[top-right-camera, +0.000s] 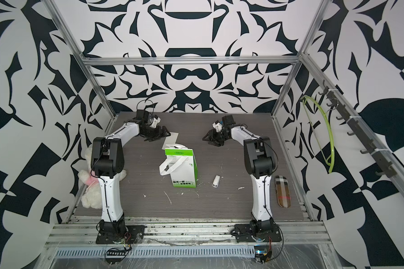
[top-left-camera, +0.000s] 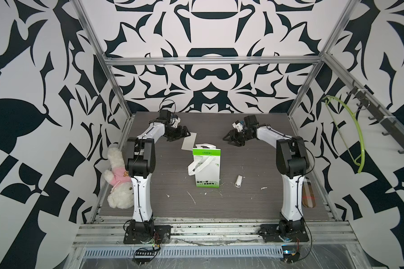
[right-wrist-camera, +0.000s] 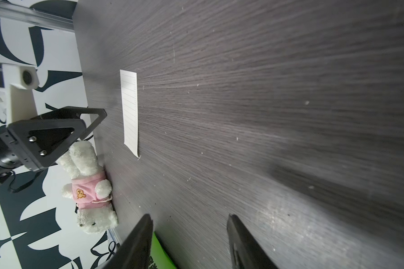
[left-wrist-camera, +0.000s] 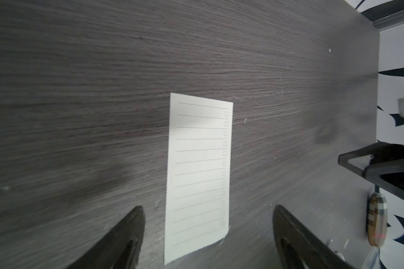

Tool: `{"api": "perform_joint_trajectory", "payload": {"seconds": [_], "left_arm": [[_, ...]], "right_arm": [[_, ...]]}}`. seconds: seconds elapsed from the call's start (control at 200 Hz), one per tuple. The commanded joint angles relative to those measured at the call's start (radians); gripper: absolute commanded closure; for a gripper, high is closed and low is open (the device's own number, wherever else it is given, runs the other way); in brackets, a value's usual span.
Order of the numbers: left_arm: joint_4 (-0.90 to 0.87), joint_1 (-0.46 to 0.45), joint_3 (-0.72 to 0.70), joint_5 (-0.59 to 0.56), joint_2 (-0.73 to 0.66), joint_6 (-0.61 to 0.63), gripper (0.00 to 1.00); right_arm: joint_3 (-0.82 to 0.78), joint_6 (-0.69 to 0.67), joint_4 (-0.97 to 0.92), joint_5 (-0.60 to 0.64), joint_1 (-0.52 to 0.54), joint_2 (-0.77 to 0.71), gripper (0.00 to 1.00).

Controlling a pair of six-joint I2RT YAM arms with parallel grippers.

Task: Staple the receipts to the bags
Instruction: Move the receipt to the center of the board.

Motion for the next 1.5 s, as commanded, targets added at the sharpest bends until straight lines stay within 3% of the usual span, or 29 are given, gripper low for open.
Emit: {"api": "perform_joint_trajectory", "payload": {"seconds": [0.0, 0.19, 0.63, 1.08, 1.26, 1.495], "left_arm": [[0.026, 0.004, -0.024, 0.125, -0.014, 0.024, 0.19], [-0.029, 0.003, -0.010, 0.161, 0.033, 0.009, 0.42], [-0.043, 0.000, -0.059, 0.079, 0.055, -0.084, 0.43], [0.007, -0.016, -0.226, 0.100, 0.017, -0.114, 0.42], [0.031, -0.074, -0.261, 0.117, 0.015, -0.117, 0.41], [0.119, -0.144, -0.263, 0.134, 0.034, -0.196, 0.41]], "right_arm": [[0.005, -0.015, -0.003, 0.003, 0.004, -0.007, 0.57], [-0.010, 0.003, 0.029, -0.003, 0.004, -0.012, 0.75], [-0.051, 0.030, 0.048, 0.026, 0.005, -0.049, 0.78], [0.118, 0.040, 0.053, 0.010, 0.077, 0.078, 0.77], [0.121, 0.046, 0.071, 0.014, 0.089, 0.086, 0.76], [0.000, 0.118, 0.092, 0.125, 0.092, 0.017, 0.60]]}}
